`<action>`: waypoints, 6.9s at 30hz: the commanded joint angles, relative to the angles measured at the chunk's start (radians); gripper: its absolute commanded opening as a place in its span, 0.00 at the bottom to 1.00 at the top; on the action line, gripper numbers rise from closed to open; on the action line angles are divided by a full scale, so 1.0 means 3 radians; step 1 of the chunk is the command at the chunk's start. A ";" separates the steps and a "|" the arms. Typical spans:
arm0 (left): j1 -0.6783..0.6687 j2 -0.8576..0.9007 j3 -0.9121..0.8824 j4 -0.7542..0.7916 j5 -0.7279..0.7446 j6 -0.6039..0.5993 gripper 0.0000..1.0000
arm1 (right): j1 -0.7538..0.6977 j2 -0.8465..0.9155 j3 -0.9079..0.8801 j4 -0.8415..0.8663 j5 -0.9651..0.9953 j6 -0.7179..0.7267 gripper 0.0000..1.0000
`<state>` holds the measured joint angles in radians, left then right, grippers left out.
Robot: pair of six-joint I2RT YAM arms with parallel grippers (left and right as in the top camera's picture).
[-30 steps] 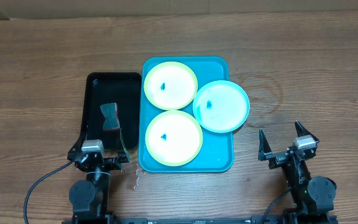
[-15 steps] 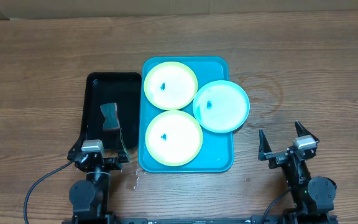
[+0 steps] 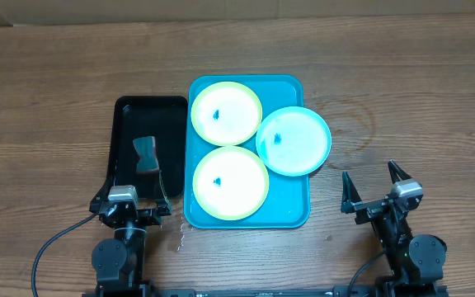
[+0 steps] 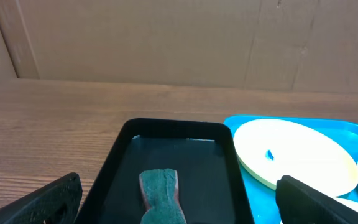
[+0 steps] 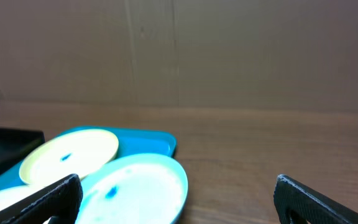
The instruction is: Clean dirty plates on tray and stack at the side
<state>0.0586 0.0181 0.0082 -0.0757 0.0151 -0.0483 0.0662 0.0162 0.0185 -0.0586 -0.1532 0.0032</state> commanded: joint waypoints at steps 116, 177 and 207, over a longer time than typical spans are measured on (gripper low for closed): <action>-0.0024 0.4341 0.4997 -0.4691 0.0439 -0.0566 0.55 | 0.2042 0.5945 0.3877 -0.2359 0.0399 0.2113 0.35; -0.0025 0.4341 0.4742 -0.4580 -0.0027 -0.1002 0.47 | 0.2041 0.5945 0.3625 -0.2154 0.0395 0.2163 0.17; -0.0020 0.5372 0.3669 -0.2355 -0.0336 -0.0805 0.24 | 0.2042 0.5945 0.3625 -0.2122 0.0385 0.2163 0.17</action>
<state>0.0586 1.5944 1.1118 -0.8150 -0.0723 -0.3336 0.6750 1.8011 1.1065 -0.6998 -0.0452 0.6510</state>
